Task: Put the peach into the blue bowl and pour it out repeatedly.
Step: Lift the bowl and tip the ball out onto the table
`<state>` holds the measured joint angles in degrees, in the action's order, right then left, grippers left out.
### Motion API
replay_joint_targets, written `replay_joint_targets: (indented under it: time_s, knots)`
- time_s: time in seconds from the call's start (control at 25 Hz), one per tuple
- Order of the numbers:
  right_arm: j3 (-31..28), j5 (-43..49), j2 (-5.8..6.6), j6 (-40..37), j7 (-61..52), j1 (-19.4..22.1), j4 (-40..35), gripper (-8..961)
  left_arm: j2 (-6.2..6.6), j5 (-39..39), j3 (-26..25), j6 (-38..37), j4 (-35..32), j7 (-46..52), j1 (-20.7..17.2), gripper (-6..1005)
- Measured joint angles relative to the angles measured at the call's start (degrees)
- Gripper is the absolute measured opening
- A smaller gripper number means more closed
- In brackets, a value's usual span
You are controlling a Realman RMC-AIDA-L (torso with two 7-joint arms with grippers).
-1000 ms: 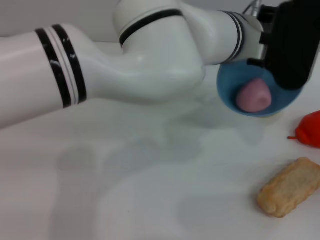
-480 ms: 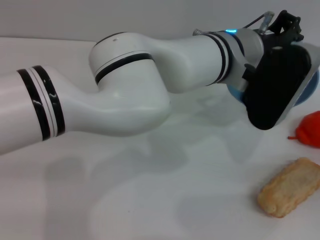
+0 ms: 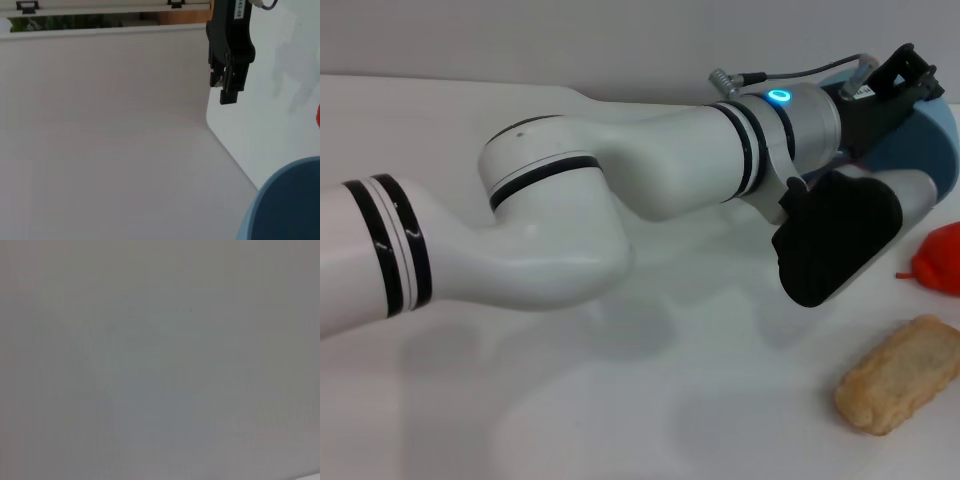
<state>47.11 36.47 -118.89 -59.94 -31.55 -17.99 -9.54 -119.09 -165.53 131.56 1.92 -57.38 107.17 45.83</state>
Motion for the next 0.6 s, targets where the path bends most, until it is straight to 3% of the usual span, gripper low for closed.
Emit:
replay_joint_targets:
  time_s: [0.36, 0.6]
  knots:
    - [0.01, 0.0, -0.03, 0.01, -0.01, -0.12, 0.05, 484, 0.01, 0.83, 0.93, 3.16, -0.36, -1.58, -1.2, -2]
    - [0.85, 0.88, 0.08, 1.03, -1.34, -0.98, 1.14, 484, 0.0, 15.83, -2.76, 4.48, 1.94, 9.76, -0.34, -2]
